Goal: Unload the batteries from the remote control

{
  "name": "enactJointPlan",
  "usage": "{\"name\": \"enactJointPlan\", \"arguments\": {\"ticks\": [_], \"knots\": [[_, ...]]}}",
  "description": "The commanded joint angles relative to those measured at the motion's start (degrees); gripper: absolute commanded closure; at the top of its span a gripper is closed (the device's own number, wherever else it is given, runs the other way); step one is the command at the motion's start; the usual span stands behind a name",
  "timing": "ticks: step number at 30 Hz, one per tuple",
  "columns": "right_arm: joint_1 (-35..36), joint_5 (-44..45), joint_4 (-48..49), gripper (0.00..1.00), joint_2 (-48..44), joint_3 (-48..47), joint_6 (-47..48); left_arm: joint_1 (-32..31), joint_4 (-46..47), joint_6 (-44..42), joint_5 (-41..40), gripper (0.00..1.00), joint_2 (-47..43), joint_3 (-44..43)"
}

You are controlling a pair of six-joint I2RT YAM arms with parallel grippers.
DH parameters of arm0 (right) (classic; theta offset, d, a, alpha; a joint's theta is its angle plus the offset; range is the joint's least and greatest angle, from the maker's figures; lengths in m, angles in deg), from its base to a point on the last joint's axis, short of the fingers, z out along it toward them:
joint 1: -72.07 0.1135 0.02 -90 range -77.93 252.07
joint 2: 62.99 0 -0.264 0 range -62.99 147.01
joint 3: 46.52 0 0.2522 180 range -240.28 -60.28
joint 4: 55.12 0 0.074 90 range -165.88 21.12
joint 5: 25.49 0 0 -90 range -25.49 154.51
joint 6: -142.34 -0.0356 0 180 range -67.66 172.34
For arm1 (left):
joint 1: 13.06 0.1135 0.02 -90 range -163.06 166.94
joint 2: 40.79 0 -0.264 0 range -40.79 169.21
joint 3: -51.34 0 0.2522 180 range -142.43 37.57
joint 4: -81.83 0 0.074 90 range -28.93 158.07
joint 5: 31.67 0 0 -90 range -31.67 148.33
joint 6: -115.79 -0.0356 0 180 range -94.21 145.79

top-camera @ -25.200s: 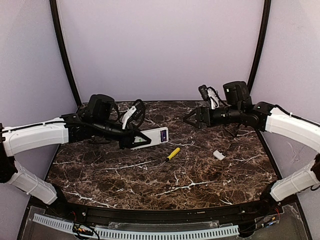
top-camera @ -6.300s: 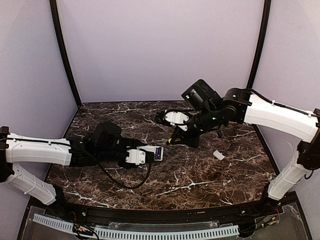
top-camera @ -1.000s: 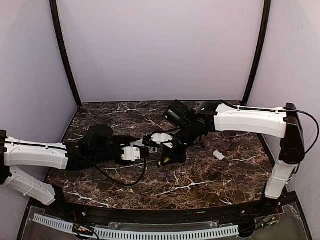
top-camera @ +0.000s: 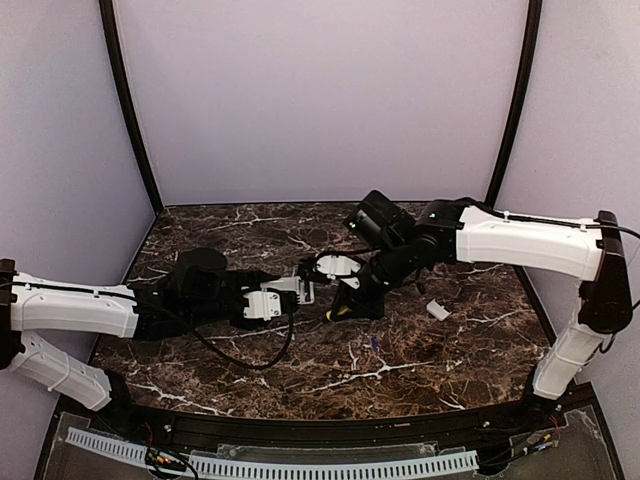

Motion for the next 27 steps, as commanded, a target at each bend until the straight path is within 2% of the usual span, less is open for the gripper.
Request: {"name": "enactJointPlan", "arguments": {"ticks": [1, 9, 14, 27], "knots": [[-0.4, 3.1, 3.1, 1.00, -3.8, 2.4, -2.1, 0.3, 2.5, 0.8, -0.4, 1.00, -0.2, -1.1], [-0.4, 8.6, 8.2, 1.00, -11.4, 9.6, -5.6, 0.3, 8.1, 3.4, -1.2, 1.00, 0.9, 0.4], [-0.4, 14.6, 12.4, 1.00, -16.9, 13.9, -8.6, 0.3, 7.2, 8.9, -1.7, 1.00, 2.5, -2.1], [-0.4, 27.5, 20.6, 1.00, -26.6, 20.4, -17.8, 1.8, 10.7, 13.5, -5.3, 1.00, 2.3, -3.5]]}}
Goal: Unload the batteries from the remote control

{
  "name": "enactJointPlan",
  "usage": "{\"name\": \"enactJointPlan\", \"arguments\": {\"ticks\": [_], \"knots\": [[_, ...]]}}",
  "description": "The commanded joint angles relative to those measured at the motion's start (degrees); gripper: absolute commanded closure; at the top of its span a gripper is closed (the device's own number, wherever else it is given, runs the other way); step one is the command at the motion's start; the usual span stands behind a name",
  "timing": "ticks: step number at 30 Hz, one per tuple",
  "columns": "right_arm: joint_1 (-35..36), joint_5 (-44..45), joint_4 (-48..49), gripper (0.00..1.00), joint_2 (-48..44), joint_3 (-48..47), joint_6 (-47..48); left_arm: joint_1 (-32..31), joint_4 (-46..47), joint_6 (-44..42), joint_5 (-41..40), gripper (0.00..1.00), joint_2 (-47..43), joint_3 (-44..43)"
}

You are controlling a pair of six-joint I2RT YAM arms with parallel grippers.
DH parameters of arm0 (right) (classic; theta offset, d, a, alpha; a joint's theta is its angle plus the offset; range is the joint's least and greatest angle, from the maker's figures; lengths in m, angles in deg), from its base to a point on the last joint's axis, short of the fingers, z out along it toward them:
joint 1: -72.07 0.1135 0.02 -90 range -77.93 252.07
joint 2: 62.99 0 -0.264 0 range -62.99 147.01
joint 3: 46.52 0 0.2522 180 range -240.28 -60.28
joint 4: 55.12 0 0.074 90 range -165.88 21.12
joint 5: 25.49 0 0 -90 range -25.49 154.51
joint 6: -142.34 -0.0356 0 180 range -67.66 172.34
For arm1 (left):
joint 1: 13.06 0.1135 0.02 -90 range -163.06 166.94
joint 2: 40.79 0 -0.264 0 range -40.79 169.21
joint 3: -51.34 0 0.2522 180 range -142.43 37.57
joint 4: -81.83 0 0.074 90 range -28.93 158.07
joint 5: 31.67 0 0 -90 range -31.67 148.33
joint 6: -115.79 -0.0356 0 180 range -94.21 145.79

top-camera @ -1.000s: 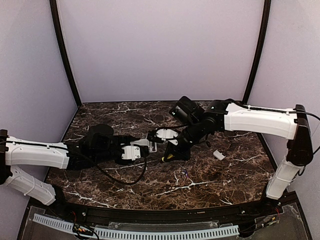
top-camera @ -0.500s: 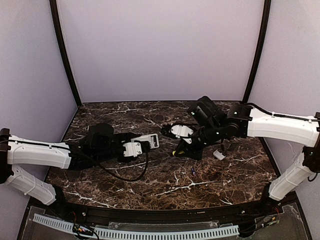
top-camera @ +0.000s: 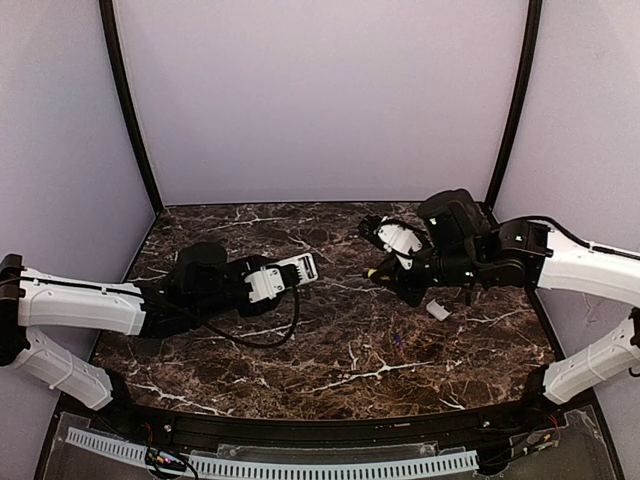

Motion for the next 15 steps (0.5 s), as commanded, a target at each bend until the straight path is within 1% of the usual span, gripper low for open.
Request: {"name": "enactJointPlan", "arguments": {"ticks": [1, 6, 9, 15], "knots": [[-0.3, 5.3, 6.5, 1.00, -2.6, 1.5, -5.4, 1.6, 1.6, 4.3, -1.1, 1.00, -0.4, -3.3], [-0.2, 6.6, 4.8, 1.00, -1.0, -2.7, -12.5, 3.5, 0.7, 10.4, 2.4, 1.00, -1.2, -4.4], [-0.2, 6.8, 3.1, 1.00, -0.1, -5.2, -16.1, 3.7, -0.1, 12.3, 5.0, 1.00, -1.9, -4.5], [0.0, 1.6, 1.9, 1.00, 0.8, -8.0, -20.1, 3.7, -1.2, 15.6, 10.0, 1.00, -3.5, -4.7]]}}
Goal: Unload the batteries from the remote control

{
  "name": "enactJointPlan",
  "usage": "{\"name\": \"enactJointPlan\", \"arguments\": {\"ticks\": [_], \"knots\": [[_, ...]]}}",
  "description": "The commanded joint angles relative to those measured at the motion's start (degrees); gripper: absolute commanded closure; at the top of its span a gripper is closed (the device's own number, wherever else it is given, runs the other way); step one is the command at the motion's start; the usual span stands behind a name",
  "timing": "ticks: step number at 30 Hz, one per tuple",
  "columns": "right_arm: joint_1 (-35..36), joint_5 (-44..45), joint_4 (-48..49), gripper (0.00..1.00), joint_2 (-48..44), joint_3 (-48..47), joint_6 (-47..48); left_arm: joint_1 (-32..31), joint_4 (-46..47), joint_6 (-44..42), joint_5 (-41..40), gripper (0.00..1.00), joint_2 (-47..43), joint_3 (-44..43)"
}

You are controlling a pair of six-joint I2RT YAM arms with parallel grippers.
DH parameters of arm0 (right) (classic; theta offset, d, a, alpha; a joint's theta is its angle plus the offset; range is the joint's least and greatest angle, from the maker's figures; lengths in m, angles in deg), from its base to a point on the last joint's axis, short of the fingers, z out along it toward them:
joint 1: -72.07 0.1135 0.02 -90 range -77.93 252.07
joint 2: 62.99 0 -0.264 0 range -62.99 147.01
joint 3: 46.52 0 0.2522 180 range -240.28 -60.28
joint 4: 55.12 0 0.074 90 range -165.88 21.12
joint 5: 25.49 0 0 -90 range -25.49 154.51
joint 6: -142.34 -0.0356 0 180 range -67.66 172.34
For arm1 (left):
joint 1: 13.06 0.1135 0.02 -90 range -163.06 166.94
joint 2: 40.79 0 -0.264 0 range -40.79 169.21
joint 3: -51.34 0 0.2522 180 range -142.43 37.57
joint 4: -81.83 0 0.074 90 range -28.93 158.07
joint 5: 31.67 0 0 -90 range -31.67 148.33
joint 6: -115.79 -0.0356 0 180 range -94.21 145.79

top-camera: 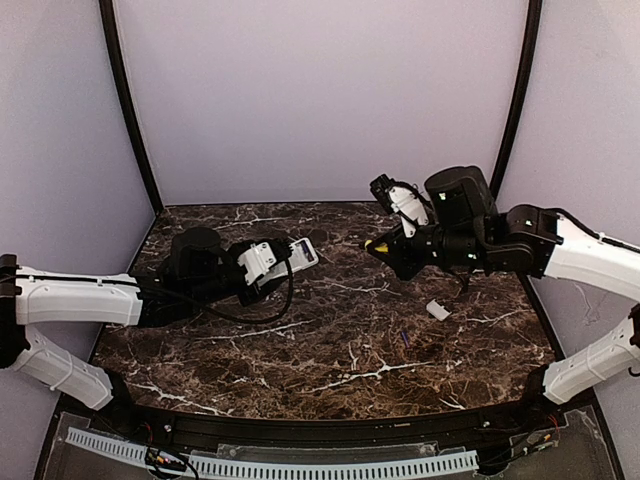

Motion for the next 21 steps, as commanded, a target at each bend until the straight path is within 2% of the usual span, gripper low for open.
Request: {"name": "enactJointPlan", "arguments": {"ticks": [1, 11, 21], "knots": [[0.3, -3.7, -0.3, 1.00, 1.1, -3.4, -5.0, 0.1, -0.5, 4.1, 4.8, 1.00, -3.4, -1.6], [2.9, -5.8, -7.1, 1.00, 8.5, -13.6, -6.3, 0.0, -4.1, 6.6, 11.6, 1.00, -5.6, -0.6], [3.3, -6.8, -15.9, 1.00, 12.8, -20.0, -8.8, -0.4, -14.5, 9.9, 9.2, 1.00, -6.5, -3.1]]}}
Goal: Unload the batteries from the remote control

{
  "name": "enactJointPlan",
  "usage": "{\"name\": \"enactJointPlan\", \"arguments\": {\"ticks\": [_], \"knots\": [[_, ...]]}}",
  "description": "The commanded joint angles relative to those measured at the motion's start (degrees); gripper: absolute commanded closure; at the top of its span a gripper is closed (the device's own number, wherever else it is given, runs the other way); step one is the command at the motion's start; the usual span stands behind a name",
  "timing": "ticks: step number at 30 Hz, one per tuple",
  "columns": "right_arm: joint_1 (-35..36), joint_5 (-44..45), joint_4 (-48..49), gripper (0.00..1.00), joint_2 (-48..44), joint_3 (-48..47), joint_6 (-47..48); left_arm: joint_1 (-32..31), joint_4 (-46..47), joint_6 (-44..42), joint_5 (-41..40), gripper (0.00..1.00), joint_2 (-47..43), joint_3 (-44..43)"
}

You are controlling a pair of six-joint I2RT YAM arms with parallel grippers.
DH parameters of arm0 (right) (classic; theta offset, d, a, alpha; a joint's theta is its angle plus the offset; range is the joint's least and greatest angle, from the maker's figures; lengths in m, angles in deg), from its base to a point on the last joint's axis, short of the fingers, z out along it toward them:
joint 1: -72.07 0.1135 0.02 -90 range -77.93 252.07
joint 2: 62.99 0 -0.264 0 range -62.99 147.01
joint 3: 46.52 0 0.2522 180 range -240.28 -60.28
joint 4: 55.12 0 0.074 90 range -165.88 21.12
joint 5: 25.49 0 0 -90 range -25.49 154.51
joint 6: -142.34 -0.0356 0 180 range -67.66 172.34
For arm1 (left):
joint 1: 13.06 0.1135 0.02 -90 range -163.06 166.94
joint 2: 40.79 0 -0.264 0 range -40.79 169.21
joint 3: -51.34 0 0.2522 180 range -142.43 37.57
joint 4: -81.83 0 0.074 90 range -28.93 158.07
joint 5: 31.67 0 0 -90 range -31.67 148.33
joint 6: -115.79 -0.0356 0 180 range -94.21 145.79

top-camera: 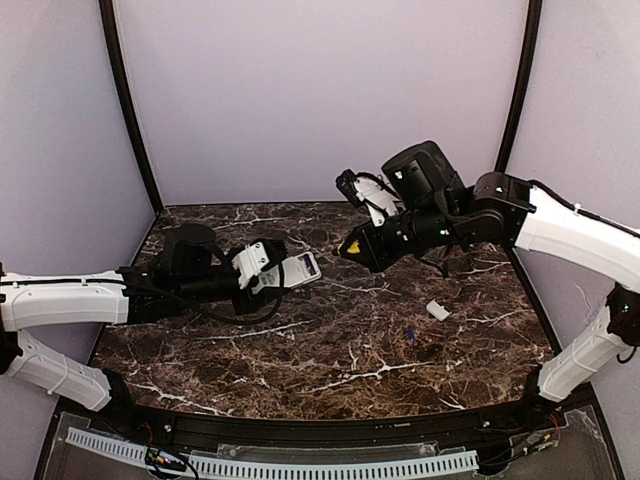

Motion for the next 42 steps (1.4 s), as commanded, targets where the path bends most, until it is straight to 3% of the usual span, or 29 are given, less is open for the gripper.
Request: {"name": "enactJointPlan", "arguments": {"ticks": [1, 17, 42], "knots": [[0.4, -1.6, -3.6, 1.00, 1.7, -3.4, -1.6, -0.3, -4.0, 2.5, -1.2, 1.00, -2.0, -1.0], [-0.7, -2.8, -7.2, 1.00, 12.6, -11.4, -5.8, -2.9, -7.2, 2.7, -7.7, 1.00, 2.7, -2.3], [-1.1, 2.7, -7.0, 1.00, 16.8, -12.2, -6.0, -3.8, -8.5, 2.9, -8.2, 1.00, 3.7, -3.7]]}}
